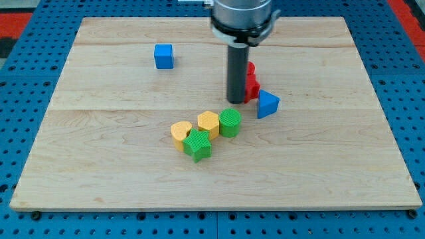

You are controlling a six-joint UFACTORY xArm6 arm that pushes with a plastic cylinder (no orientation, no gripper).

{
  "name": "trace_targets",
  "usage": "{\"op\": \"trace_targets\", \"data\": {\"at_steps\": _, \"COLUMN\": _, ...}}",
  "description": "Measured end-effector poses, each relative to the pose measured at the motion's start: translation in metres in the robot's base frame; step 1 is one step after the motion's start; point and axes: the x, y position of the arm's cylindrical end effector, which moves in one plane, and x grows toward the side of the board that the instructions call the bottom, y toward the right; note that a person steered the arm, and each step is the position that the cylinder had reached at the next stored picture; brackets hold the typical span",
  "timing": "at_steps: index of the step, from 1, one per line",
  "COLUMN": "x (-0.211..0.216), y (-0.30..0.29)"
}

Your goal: Push blue blocks into red blocks

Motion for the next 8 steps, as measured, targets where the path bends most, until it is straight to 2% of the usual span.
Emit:
{"op": "trace_targets", "data": {"at_steps": 3, "x": 0.0, "y": 0.014}}
{"op": "trace_targets", "data": {"at_steps": 4, "x": 0.0, "y": 0.043}}
{"op": "trace_targets", "data": {"at_steps": 5, "x": -0.007, "y": 0.1}}
{"op": "trace_targets", "data": {"at_steps": 6, "x": 0.016, "y": 0.123}}
{"op": "trace_targets", "data": {"at_steps": 7, "x": 0.059, "y": 0.113}}
{"op": "trace_targets", "data": {"at_steps": 8, "x": 0.042, "y": 0.07}}
